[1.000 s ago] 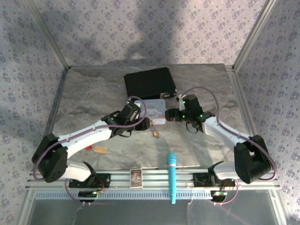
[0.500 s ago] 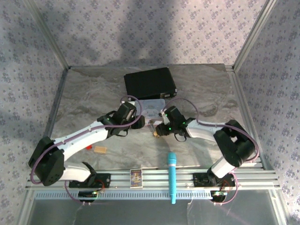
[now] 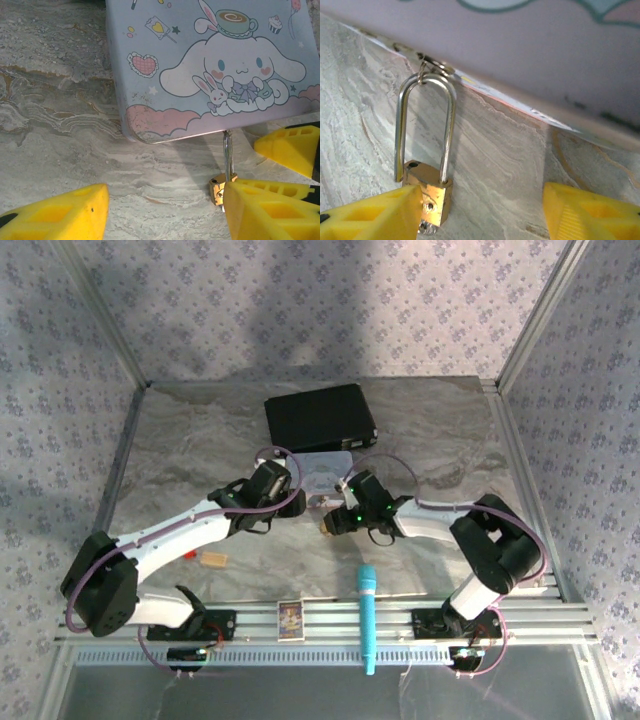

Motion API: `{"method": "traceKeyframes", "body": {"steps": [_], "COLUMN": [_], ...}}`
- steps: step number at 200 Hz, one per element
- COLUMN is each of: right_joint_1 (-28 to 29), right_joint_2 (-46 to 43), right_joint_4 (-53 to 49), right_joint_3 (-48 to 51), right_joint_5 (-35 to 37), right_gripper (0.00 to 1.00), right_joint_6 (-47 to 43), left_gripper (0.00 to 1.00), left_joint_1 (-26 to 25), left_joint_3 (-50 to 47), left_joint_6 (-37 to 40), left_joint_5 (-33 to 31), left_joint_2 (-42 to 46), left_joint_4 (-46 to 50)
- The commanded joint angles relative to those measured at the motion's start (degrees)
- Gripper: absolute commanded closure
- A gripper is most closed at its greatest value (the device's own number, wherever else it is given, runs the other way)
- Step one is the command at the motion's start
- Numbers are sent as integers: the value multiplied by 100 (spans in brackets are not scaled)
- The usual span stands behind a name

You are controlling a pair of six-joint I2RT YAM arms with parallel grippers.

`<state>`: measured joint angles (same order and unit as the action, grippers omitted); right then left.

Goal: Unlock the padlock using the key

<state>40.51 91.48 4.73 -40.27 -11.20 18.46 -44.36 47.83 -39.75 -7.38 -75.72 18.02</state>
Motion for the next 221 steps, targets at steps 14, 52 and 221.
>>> {"method": "traceKeyframes", "body": {"steps": [14, 52, 221], "right_joint_1": [237, 456, 139], "right_joint_2": [-111, 270, 96], "right_joint_4": [181, 96, 1096], "right_joint_3": [55, -106, 856], "right_joint_5": [138, 522, 319], "right_gripper": [32, 34, 93], "right_joint_6": [366, 295, 973], "left_gripper": [38, 38, 37], "left_joint_1": [16, 15, 51], "left_joint_3": [-31, -54, 542], "left_joint_6": [-32, -22, 1186], "left_joint_5": [-116, -135, -768], "left_joint_2": [126, 138, -86], "left_joint_4": [35, 49, 191]}}
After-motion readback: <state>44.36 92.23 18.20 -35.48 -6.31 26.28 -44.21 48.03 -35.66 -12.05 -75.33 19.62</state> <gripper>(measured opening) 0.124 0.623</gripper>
